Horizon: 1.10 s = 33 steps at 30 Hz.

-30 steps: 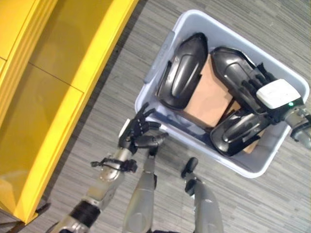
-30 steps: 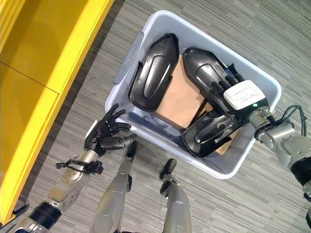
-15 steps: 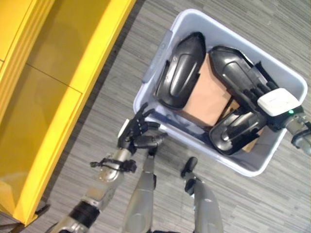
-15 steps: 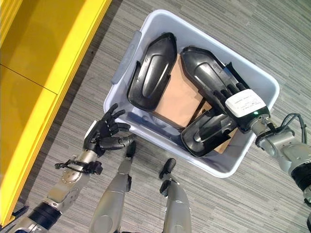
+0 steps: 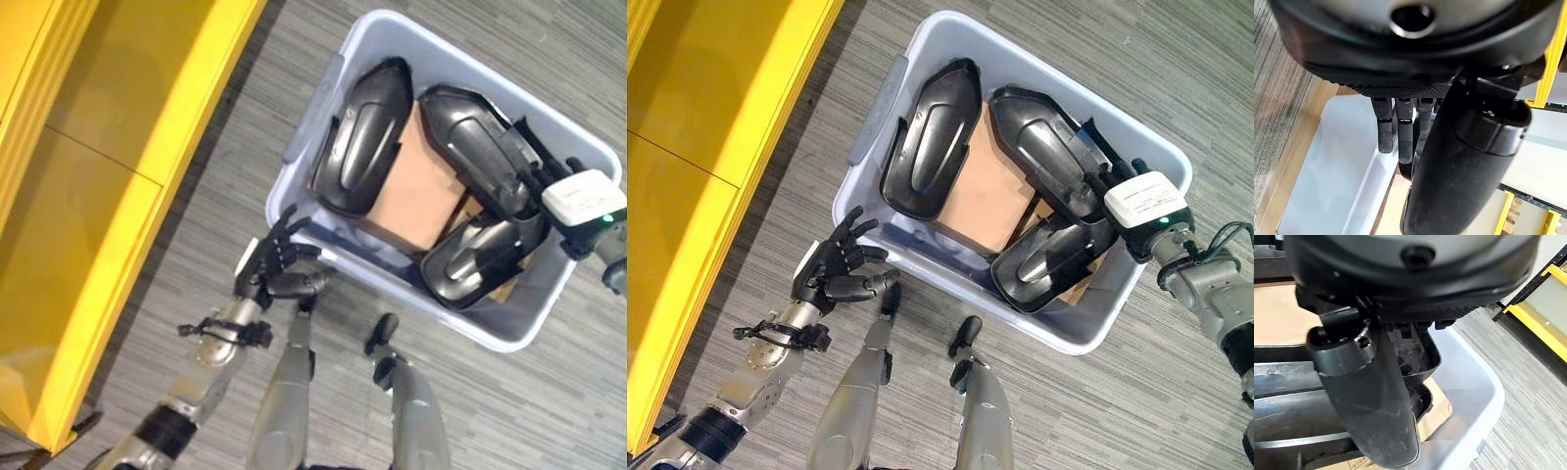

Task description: Move parts from the plastic box to the shelf.

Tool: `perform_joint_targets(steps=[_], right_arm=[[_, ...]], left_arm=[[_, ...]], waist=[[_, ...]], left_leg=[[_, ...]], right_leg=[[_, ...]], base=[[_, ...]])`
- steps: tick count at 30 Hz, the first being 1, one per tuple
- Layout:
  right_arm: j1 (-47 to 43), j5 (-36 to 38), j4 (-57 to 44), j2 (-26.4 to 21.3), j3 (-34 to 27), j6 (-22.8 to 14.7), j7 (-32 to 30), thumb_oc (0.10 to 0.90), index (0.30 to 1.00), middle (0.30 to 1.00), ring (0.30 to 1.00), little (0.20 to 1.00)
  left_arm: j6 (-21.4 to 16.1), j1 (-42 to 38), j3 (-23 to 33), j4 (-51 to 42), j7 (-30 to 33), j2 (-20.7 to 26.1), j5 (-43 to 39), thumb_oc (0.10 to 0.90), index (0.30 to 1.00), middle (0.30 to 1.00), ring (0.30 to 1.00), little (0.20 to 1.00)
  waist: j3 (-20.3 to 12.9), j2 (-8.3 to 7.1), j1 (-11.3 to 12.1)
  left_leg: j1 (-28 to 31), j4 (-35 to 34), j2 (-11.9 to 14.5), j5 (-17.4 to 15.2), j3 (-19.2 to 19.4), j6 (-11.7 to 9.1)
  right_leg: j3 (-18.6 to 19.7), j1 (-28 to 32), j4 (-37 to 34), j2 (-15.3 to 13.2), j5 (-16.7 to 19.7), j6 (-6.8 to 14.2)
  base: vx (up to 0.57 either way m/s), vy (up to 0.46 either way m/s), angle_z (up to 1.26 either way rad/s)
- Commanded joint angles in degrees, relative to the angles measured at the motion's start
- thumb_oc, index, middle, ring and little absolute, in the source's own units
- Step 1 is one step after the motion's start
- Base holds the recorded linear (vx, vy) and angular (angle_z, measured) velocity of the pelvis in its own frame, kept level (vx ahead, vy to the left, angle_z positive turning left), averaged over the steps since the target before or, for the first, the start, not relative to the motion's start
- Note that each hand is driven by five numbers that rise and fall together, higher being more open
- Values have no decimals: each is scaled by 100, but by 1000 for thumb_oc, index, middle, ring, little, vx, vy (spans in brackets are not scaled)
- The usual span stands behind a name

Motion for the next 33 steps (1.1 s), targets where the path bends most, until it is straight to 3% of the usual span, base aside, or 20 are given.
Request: perform_joint_targets(steps=[1, 15, 32, 33], right_arm=[[-924, 11, 378, -431, 233, 305, -355, 900, 1000, 1000, 1000, 1000], [-961, 9, 624, -137, 164, 455, -470, 900, 1000, 1000, 1000, 1000], [-904, 72, 483, 89, -112, 505, -654, 900, 1000, 1000, 1000, 1000], [-931, 78, 586, 136, -92, 518, -638, 492, 429, 429, 429, 429]], left_arm=[[-25, 171, -119, -170, -47, -22, 43, 900, 1000, 1000, 1000, 1000], [-60, 176, -116, -195, 18, -42, 24, 900, 1000, 1000, 1000, 1000], [-71, 255, -83, -346, 64, 2, -14, 900, 1000, 1000, 1000, 1000], [-75, 270, -80, -365, 60, 5, -9, 900, 1000, 1000, 1000, 1000]], waist=[[-62, -18, 41], [-62, 129, 88], [-62, 182, 143], [-62, 207, 164]], left_leg=[[130, 303, 500, -423, 72, -340], [-281, 419, 472, -409, -17, -319], [-637, 553, 427, -441, -90, -287], [-705, 568, 421, -430, -104, -287]], right_leg=[[205, 127, -228, -179, 487, 320], [183, -273, -27, -207, 434, 310], [154, -612, 173, -241, 368, 296], [144, -671, 196, -242, 362, 290]], base=[[0, 0, 0], [2, -4, 0], [0, -4, 3], [-15, -3, 3]])
